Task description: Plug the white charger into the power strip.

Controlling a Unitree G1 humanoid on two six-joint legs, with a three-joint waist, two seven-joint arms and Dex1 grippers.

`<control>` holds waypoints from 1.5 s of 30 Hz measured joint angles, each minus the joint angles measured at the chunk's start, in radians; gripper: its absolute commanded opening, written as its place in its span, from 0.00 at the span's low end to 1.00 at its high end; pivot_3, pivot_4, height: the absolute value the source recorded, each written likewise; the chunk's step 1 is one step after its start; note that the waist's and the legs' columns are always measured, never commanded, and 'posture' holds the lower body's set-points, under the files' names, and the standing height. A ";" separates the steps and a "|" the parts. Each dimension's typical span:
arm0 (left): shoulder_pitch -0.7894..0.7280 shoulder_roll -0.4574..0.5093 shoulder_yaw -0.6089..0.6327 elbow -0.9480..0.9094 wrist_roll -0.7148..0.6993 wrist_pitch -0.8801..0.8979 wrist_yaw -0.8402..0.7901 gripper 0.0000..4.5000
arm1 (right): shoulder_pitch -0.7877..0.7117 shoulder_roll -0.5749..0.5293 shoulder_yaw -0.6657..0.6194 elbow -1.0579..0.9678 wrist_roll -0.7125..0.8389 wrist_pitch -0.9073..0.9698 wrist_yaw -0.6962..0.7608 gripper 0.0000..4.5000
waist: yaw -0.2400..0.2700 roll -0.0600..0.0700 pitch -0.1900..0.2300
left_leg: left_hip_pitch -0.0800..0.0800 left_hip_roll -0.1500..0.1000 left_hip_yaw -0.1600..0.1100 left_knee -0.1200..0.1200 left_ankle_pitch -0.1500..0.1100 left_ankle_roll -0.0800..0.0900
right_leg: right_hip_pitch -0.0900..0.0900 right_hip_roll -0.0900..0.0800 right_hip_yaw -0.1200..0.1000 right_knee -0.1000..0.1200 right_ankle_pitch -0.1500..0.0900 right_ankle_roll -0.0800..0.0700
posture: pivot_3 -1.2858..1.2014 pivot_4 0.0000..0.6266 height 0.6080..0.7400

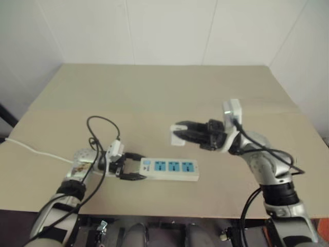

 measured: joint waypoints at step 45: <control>0.007 -0.042 0.032 0.017 0.041 -0.076 -0.002 0.72 | -0.011 0.213 0.093 0.330 -0.266 -0.201 0.143 0.25 | 0.000 0.000 0.000 | 0.001 0.000 0.000 0.000 0.000 0.000 | 0.001 0.000 0.000 0.000 0.000 0.000 | 0.52 0.24 1.00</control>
